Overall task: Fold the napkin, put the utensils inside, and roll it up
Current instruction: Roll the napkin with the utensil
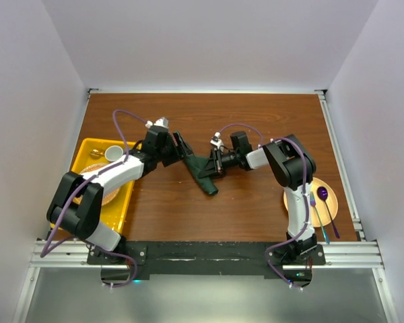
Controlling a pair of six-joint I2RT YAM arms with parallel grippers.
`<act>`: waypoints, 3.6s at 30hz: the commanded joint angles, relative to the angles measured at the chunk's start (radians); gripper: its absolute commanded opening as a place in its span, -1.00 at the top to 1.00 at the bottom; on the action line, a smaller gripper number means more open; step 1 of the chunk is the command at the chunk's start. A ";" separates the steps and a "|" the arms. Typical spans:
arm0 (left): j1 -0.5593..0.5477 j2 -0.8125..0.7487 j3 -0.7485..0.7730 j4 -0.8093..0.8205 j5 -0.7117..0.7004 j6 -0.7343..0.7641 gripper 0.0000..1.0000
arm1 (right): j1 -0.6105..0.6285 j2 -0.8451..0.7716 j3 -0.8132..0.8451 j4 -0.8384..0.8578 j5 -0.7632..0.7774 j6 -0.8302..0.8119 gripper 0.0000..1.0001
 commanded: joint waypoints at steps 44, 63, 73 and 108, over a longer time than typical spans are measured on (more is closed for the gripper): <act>-0.097 0.194 0.055 -0.360 -0.214 -0.223 1.00 | 0.517 -0.388 0.093 -0.558 1.269 -0.710 -0.57; -0.099 0.200 0.027 -0.326 -0.186 -0.243 1.00 | 0.614 -0.551 -0.144 -0.171 1.320 -0.758 -0.51; -0.097 0.194 0.039 -0.344 -0.166 -0.246 1.00 | 0.645 -0.427 -0.119 -0.124 1.440 -0.773 -0.41; 0.004 0.031 0.006 -0.168 -0.120 0.139 0.00 | 0.444 -0.319 -0.120 -0.171 1.024 -0.502 1.00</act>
